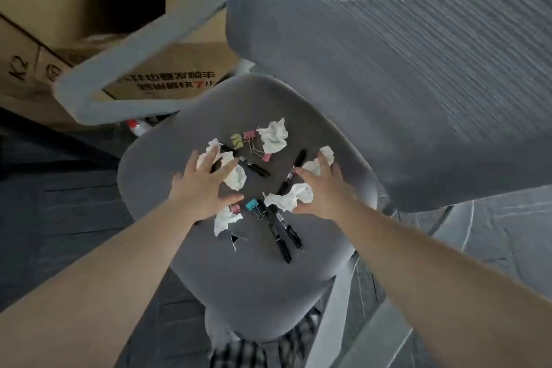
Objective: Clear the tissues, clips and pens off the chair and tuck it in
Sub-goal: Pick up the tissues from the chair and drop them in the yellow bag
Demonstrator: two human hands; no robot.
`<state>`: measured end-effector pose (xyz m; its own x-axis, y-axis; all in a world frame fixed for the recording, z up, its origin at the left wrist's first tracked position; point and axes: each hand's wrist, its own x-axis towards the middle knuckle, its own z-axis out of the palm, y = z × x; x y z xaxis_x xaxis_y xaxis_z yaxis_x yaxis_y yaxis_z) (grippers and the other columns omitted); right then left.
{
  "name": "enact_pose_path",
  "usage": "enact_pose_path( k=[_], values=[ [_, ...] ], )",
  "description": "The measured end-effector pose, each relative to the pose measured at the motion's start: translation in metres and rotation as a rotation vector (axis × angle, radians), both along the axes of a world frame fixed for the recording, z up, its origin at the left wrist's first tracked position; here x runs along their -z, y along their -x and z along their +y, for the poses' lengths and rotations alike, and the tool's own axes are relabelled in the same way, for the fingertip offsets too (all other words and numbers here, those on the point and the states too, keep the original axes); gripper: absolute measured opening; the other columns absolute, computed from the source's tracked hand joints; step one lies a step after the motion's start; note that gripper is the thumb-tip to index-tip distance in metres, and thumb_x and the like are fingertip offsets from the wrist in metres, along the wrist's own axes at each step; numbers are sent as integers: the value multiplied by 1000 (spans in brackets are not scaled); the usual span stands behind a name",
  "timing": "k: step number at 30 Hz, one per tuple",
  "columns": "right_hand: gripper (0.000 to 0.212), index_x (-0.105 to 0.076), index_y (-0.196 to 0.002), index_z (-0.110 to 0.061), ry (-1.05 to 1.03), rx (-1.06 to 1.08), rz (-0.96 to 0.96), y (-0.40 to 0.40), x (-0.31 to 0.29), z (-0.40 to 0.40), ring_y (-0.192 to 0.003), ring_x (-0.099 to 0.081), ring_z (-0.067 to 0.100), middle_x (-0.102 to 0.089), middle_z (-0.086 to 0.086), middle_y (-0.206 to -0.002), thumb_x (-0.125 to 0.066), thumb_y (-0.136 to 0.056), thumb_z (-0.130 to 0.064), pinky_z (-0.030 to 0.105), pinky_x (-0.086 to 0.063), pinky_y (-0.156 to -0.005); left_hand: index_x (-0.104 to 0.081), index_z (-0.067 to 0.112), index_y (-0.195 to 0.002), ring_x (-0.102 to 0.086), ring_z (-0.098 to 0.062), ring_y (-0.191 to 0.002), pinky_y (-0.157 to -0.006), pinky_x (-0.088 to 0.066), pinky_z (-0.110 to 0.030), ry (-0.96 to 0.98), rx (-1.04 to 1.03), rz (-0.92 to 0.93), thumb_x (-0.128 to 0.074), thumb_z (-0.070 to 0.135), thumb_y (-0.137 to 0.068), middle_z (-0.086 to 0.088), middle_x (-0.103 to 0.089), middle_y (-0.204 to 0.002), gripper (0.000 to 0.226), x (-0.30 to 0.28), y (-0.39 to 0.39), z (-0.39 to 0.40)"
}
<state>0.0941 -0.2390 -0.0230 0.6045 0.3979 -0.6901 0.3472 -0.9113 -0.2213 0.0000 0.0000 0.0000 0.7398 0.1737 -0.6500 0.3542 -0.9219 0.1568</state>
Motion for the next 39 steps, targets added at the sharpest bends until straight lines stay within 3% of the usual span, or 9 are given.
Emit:
enact_pose_path(
  k=[3,7,12,16,21,24,28,33,39],
  values=[
    [88,-23,-141,-51,-3,13,-10,1,13,3,-146,0,34,10,1,-160,-73,-69,-61,60,-38,-102,-8,52,-144,8,-34,-147,-111,-26,-59,-2,-113,-17,-47,72,-79,9,15,-160,79,19,-4,0],
    [65,-40,-137,-36,-40,12,-134,3,23,9,-136,-27,30,-23,5,-150,-68,-80,-49,52,-34,-103,-22,45,-143,-11,-37,-145,-108,-31,-55,8,-189,-67,-59,63,-78,2,6,-160,77,35,-11,-2],
    [27,-56,-116,-15,-85,-99,-209,4,22,10,-117,-41,31,-42,9,-129,-56,-92,-27,42,-43,-89,-52,14,-117,-41,-36,-119,-82,-45,-42,38,-239,-210,-65,11,-82,-10,-33,-137,38,43,-18,-8],
    [21,-57,-107,-6,-237,-13,-232,0,12,19,-107,-45,31,-45,12,-119,-55,-88,-14,36,-45,-70,-54,3,-95,-45,-35,-104,-65,-39,-36,98,-284,-305,-57,-3,-79,-14,-45,-112,17,42,-21,-7],
    [14,-52,-97,-5,-280,90,-277,-15,-1,47,-80,-43,25,-47,9,-115,-52,-86,-13,29,-34,-61,-44,9,-80,-44,-28,-88,-63,-33,-32,135,-447,-398,-51,-3,-76,-3,-40,-92,14,27,-20,1],
    [24,-51,-109,-7,-305,105,-288,-22,-7,63,-83,-50,31,-49,12,-114,-48,-86,-7,32,-35,-62,-45,11,-93,-44,-26,-86,-66,-35,-33,192,-534,-419,-47,-2,-75,-2,-45,-96,22,13,-17,4],
    [58,-38,-141,-33,-304,82,-290,-30,-5,80,-104,-52,32,-35,7,-142,-48,-90,-8,37,-48,-72,-56,18,-114,-46,-23,-80,-67,-38,-29,157,-409,-334,-49,2,-78,-2,-47,-105,41,12,5,10],
    [72,-22,-145,-46,-256,53,-211,-31,12,94,-113,-51,35,-7,6,-158,-53,-90,-12,39,-48,-82,-64,14,-104,-57,-28,-82,-66,-46,-30,189,-299,-256,-55,8,-77,-2,-43,-115,29,30,41,4],
    [72,-20,-145,-44,-199,-14,-194,-31,30,103,-110,-53,38,-9,9,-157,-53,-87,-16,40,-46,-79,-59,19,-113,-56,-23,-91,-74,-52,-36,228,-272,-267,-74,36,-75,-1,-41,-119,45,45,56,-4]
  ],
)
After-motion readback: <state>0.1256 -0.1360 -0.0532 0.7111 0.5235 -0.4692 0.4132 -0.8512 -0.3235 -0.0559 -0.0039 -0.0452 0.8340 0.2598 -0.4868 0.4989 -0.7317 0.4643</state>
